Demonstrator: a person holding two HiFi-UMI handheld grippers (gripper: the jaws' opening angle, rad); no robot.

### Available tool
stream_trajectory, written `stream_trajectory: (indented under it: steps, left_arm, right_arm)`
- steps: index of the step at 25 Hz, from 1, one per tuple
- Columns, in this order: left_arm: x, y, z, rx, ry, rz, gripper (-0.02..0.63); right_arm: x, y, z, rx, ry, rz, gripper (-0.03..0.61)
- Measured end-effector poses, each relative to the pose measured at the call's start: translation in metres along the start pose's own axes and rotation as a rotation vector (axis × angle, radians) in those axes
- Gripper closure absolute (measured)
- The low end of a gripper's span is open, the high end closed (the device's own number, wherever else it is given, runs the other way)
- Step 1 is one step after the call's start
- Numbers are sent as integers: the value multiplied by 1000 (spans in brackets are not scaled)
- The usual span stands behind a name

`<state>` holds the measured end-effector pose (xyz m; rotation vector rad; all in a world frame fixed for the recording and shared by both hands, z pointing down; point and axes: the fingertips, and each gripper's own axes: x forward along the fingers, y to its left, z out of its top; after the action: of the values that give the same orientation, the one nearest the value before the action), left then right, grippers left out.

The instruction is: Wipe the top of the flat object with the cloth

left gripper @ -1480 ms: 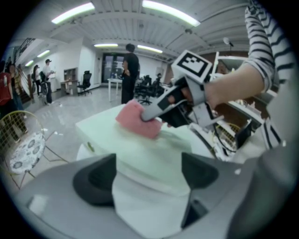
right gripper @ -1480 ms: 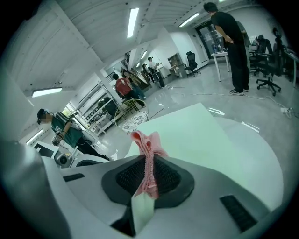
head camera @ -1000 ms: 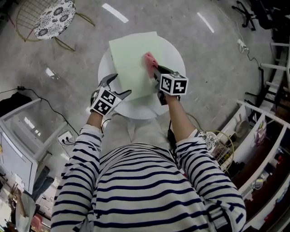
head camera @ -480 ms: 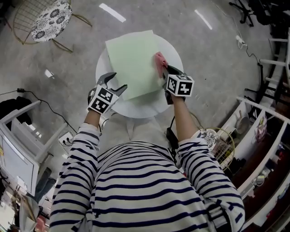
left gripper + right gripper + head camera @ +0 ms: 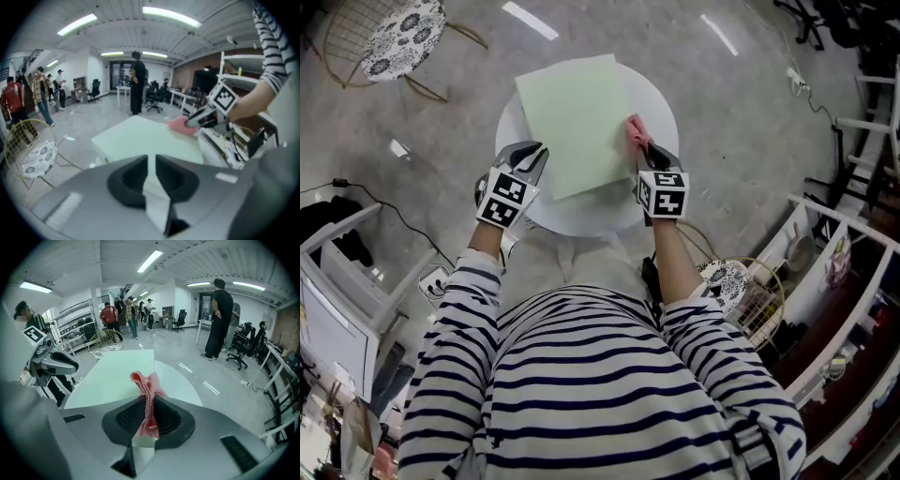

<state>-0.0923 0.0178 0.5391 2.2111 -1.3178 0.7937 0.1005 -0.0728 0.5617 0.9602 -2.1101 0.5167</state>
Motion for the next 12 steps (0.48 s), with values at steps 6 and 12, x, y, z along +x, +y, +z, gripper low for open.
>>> stream_trajectory:
  steps: [6,12]
  left_arm:
    - [-2,0,1,-11,-10,2,561]
    - [-10,2,-1,-13,-15,12,561]
  right_arm:
    - [3,18,-10,14,29,32,532]
    - [3,52,-15,44,33,99,532]
